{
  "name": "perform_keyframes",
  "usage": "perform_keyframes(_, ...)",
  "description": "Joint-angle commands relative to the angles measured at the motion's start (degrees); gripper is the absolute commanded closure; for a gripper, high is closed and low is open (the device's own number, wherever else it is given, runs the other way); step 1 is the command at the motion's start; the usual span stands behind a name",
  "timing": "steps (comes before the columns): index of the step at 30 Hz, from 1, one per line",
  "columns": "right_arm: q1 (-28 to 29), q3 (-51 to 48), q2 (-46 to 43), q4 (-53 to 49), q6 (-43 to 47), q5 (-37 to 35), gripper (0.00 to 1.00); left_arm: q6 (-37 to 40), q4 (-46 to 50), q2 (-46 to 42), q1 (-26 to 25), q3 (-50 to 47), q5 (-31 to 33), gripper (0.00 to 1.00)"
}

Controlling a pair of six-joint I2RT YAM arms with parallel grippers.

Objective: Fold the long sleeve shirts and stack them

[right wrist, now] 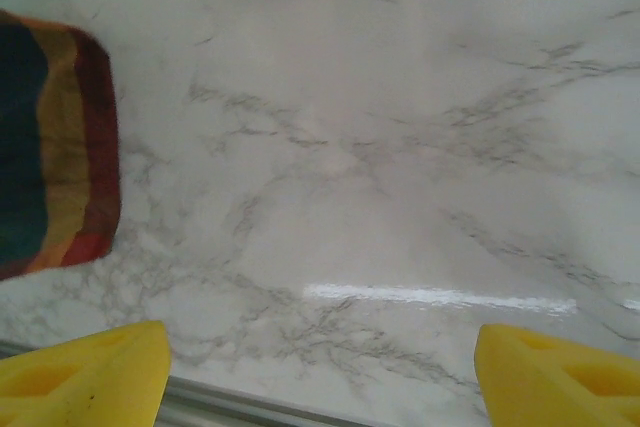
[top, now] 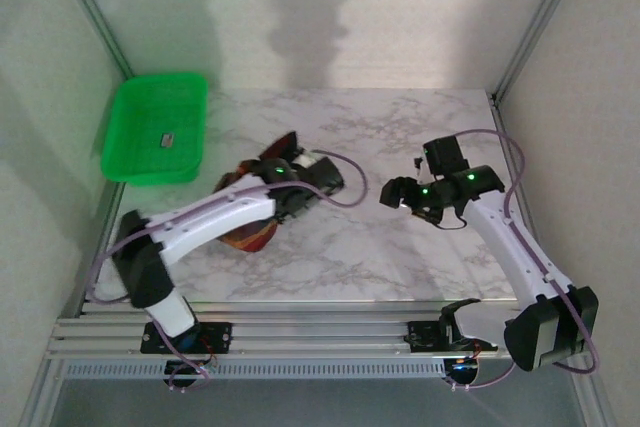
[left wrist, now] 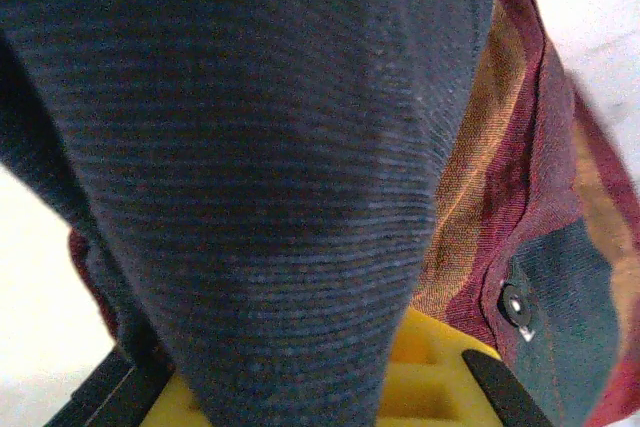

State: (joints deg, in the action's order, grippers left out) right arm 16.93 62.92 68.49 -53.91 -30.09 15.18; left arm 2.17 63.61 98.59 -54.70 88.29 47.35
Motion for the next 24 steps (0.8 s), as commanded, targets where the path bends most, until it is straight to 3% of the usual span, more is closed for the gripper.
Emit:
perform_keyframes(1,-5.64,-1.75,-2.63,-3.26,-1.34,1.15,0.2,0.51,0.69,6.77,-6.18,5.59,-1.0,1.0)
perform_keyframes(7,-21.15,-4.22,-6.44,-6.91,0.42,2.68,0.2,2.96,-2.52,19.28,-13.92,12.64,-3.78,1.0)
perform_keyframes(9,-21.93,-3.02,-5.87,-8.56,1.63,0.08,0.2,3.58,-3.58,22.56,-15.68,15.2,-5.0,1.0)
perform_keyframes(20,-25.01,2.74,-1.02,-8.77,2.61,1.07,0.2,4.71,-9.18,36.52,-23.71,24.22,-8.24,1.0)
perform_keyframes(21,-25.01,2.81,-0.65,-8.85,2.79,1.35,0.2,4.93,-9.74,37.4,-24.17,25.13,-7.8,0.88)
perform_keyframes(22,-25.04,2.79,-0.18,-8.89,3.2,1.67,0.2,4.9,-10.26,38.36,-24.55,26.04,-6.91,0.63)
perform_keyframes(24,-25.12,3.49,0.73,-10.24,4.35,1.49,0.2,2.83,-10.08,39.37,-24.67,28.09,-4.78,0.33)
